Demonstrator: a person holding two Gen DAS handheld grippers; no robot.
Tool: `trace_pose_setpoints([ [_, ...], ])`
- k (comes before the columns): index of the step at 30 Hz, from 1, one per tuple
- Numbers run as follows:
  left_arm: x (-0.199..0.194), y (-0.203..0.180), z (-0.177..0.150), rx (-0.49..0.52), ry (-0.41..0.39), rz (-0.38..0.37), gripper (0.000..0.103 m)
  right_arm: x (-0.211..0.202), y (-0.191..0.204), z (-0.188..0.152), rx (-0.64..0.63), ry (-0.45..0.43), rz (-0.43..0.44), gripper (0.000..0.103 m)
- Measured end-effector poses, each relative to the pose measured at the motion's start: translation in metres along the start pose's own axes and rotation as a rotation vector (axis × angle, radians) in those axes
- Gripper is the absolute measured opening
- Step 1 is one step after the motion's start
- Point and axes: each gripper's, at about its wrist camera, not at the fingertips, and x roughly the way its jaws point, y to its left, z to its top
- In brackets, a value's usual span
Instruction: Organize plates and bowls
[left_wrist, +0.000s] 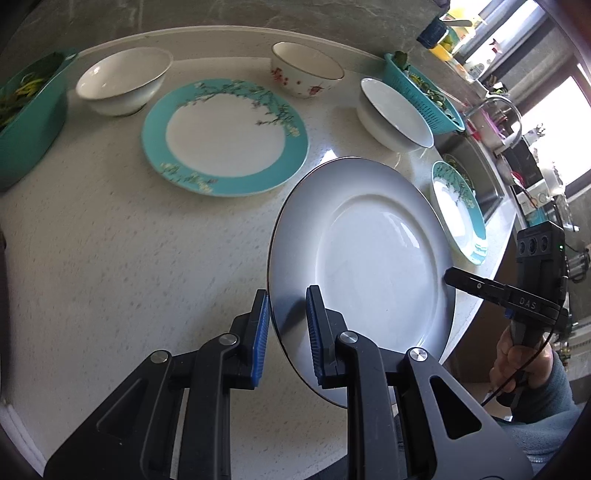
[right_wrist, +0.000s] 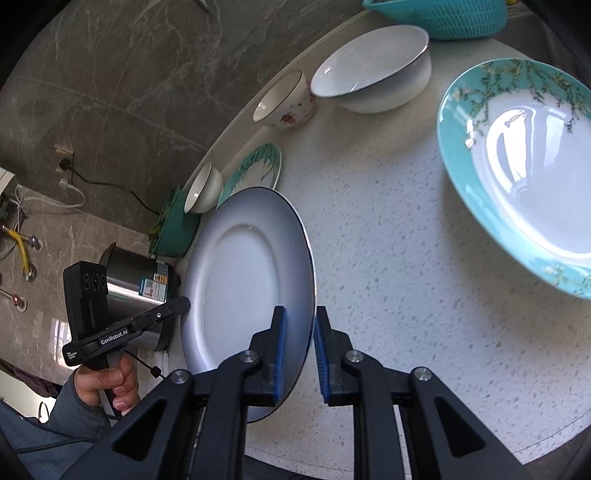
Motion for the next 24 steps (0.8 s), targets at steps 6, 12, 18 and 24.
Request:
trace_pose_setpoints([
  [6, -0.002, 0.015, -0.025, -0.032, 0.007, 0.015, 0.018, 0.013, 0.007, -0.009, -0.017, 0.044, 0.003, 0.019],
  [12, 0.003, 0.026, -0.039, -0.049, 0.011, 0.03, 0.018, 0.023, 0.006, -0.015, -0.022, 0.076, 0.004, 0.019],
  [18, 0.015, 0.036, -0.044, -0.065, 0.029, 0.049, 0.018, 0.037, 0.005, -0.022, -0.027, 0.108, -0.001, 0.021],
  [24, 0.026, 0.044, -0.048, -0.063, 0.039, 0.076, 0.018, 0.046, 0.002, -0.025, -0.028, 0.123, -0.005, 0.021],
])
